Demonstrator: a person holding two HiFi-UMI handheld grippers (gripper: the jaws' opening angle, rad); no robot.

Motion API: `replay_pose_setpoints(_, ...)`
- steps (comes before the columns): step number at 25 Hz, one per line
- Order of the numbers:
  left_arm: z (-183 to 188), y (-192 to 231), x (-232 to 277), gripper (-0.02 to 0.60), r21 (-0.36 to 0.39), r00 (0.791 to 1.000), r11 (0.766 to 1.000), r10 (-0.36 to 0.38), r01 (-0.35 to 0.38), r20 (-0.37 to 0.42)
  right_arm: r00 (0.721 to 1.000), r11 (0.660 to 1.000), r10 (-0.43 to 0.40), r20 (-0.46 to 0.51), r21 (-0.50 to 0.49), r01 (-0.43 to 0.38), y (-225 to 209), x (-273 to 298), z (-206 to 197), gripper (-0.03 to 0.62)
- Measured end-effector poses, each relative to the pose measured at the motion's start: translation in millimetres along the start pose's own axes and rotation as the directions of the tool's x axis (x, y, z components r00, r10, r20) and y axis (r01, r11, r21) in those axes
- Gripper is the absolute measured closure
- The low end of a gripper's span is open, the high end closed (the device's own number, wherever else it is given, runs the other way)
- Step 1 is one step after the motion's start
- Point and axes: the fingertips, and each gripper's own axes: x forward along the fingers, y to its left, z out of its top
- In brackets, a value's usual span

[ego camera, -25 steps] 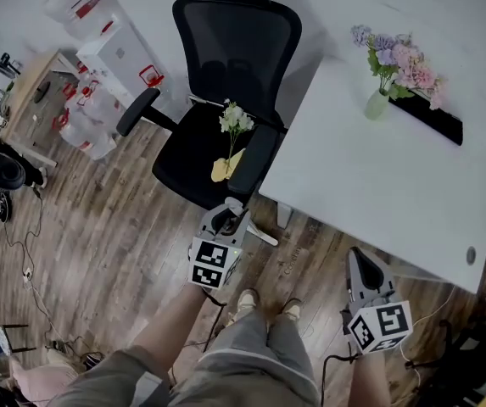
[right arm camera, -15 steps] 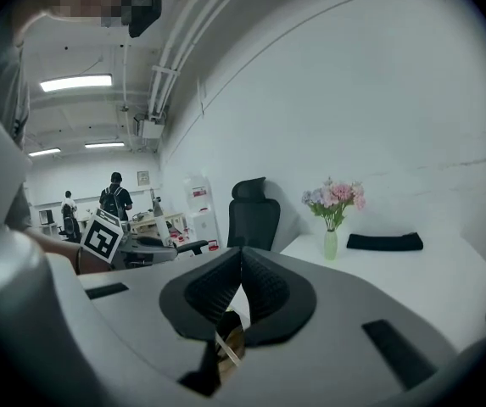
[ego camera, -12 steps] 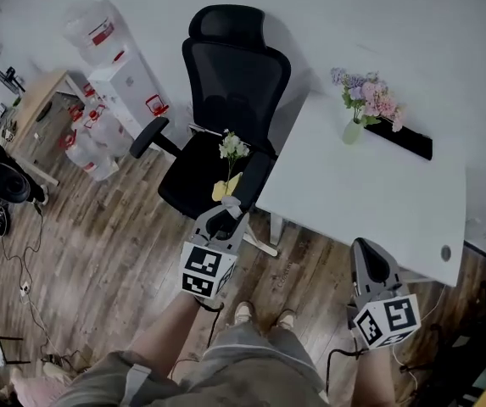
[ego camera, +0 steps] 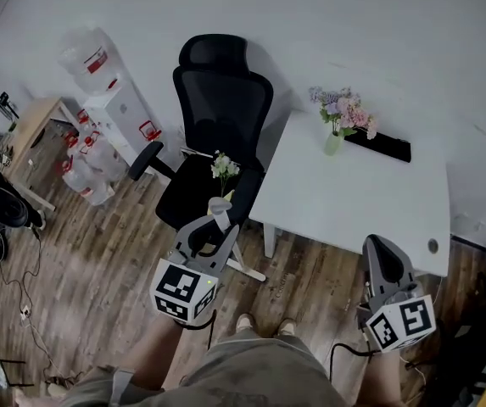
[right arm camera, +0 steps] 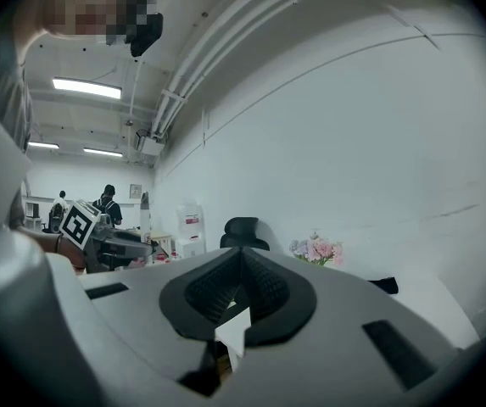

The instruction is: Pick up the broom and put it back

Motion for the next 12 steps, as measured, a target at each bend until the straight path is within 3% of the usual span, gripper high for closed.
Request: replay_pose_setpoints(12, 2.2, -16.5, -21.7, 0.469, -0.014, 1.0, 1.0, -0.023, 0.023, -0.01, 0.999, 1.0, 0.004, -0.037, -0.003, -0.004, 6.9, -4.4, -7.6, 0.563)
